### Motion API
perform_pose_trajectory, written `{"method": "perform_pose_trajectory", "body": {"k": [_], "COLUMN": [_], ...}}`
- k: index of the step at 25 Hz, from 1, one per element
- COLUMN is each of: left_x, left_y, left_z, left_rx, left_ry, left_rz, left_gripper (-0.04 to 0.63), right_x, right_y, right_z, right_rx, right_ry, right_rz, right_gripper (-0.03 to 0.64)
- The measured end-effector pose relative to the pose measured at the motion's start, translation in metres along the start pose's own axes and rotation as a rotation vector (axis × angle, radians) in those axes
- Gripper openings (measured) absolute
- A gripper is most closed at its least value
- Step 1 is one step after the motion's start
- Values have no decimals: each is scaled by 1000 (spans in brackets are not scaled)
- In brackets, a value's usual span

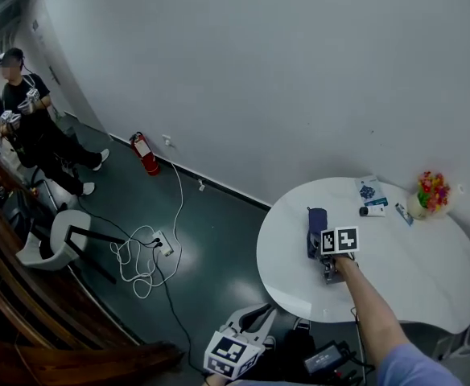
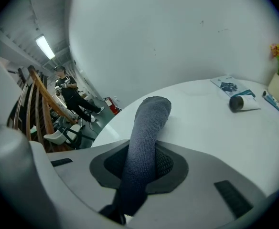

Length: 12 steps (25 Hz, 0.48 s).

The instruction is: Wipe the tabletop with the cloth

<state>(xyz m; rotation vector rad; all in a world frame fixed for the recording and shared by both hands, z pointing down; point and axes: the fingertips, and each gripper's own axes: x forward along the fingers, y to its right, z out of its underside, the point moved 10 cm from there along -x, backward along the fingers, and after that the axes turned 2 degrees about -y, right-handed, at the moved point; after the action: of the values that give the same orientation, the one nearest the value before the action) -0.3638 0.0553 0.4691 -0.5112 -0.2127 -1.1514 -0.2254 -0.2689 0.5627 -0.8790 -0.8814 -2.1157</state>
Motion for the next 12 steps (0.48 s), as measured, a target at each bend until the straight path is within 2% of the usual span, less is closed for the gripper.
{"method": "perform_pose_trajectory", "body": {"k": [6, 12], "left_x": [33, 102], "left_y": [31, 85], "left_z": [-18, -39], "left_rx": [45, 88], "left_ry": [-20, -42], "left_rz": [79, 149], "left_gripper": [31, 31], "right_x": [-37, -81], "right_y": [63, 155], "right_z": [8, 28], "right_rx": [29, 85], "right_ry": [20, 36], "right_rz": [60, 84], "right_gripper": [78, 77]}}
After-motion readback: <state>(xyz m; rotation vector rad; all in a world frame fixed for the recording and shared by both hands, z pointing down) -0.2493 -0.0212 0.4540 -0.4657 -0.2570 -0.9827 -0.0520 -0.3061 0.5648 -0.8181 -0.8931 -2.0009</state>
